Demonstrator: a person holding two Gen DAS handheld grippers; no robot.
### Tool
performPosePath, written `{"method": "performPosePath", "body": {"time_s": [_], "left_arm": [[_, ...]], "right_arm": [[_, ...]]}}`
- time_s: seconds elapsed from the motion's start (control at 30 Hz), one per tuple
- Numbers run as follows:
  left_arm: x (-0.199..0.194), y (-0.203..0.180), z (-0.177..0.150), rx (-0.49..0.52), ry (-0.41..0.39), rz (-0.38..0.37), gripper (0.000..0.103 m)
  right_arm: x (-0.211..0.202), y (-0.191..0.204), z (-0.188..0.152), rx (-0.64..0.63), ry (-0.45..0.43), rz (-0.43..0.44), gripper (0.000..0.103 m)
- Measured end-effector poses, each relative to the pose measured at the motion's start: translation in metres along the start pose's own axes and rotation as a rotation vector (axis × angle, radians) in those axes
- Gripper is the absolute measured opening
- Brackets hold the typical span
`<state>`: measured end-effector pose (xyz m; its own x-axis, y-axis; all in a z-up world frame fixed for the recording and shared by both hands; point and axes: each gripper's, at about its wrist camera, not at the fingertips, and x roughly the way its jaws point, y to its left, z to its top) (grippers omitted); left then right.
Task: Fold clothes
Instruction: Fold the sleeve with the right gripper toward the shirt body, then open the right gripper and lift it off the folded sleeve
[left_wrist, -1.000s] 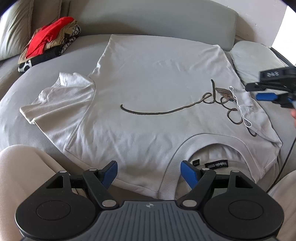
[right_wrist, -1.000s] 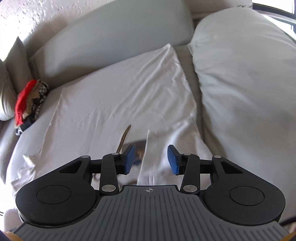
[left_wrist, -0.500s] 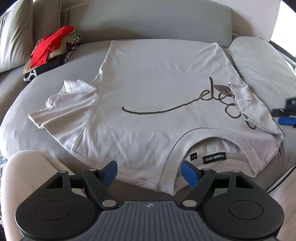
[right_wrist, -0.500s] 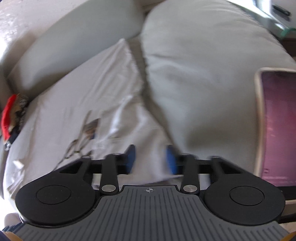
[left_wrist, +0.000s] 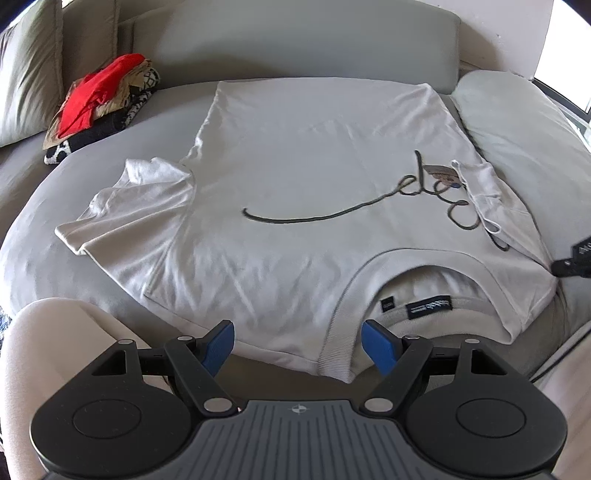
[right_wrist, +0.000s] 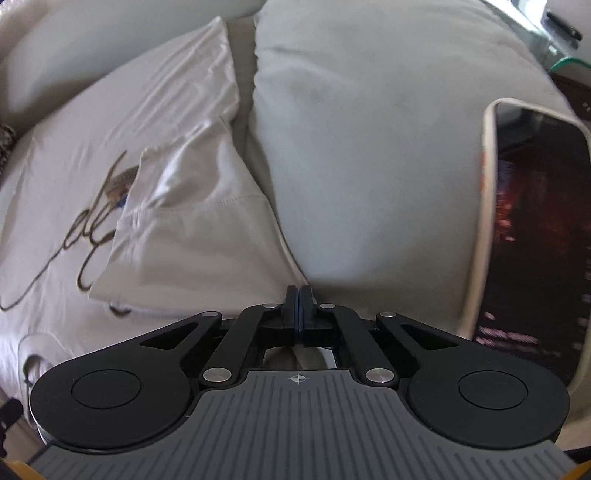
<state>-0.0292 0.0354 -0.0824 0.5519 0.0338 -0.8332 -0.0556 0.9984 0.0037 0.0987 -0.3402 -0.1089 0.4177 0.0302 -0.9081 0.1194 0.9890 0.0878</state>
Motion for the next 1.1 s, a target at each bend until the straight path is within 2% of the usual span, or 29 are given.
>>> {"method": "performPosePath", "body": {"time_s": [0.03, 0.17, 0.2, 0.3, 0.37, 0.43, 0.63, 0.73, 0.83, 0.97, 1.1], "left_arm": [[0.001, 0.002, 0.000, -0.005, 0.001, 0.000, 0.076], [0.002, 0.002, 0.003, -0.004, -0.003, -0.017, 0.076], [0.002, 0.001, 0.003, 0.000, -0.003, -0.019, 0.076], [0.004, 0.002, 0.002, -0.002, 0.004, -0.018, 0.076], [0.006, 0.006, 0.002, -0.011, 0.010, -0.008, 0.076], [0.008, 0.010, 0.002, -0.023, 0.014, 0.003, 0.076], [0.017, 0.013, 0.004, -0.040, 0.033, 0.021, 0.077], [0.018, 0.009, 0.004, -0.025, 0.030, 0.022, 0.077], [0.016, 0.009, 0.005, -0.020, 0.029, 0.021, 0.077], [0.016, 0.010, 0.006, -0.036, 0.028, 0.025, 0.077], [0.012, 0.006, 0.005, -0.023, 0.019, 0.016, 0.077]], "right_arm": [[-0.006, 0.003, 0.001, 0.003, -0.029, 0.000, 0.011], [-0.015, 0.018, 0.018, 0.051, -0.172, 0.106, 0.012], [-0.010, 0.025, 0.025, 0.062, -0.180, 0.130, 0.012], [0.018, 0.047, 0.040, 0.076, -0.112, 0.189, 0.012], [0.035, 0.060, 0.046, 0.074, -0.097, 0.213, 0.012], [0.042, 0.073, 0.052, 0.053, -0.122, 0.189, 0.012], [0.052, 0.092, 0.063, -0.019, -0.149, 0.199, 0.012], [0.060, 0.092, 0.072, -0.003, -0.150, 0.204, 0.011], [0.051, 0.088, 0.073, 0.047, -0.151, 0.205, 0.012], [0.024, 0.085, 0.056, 0.059, -0.178, 0.188, 0.012], [0.004, 0.085, 0.026, 0.037, -0.155, 0.176, 0.012]]}}
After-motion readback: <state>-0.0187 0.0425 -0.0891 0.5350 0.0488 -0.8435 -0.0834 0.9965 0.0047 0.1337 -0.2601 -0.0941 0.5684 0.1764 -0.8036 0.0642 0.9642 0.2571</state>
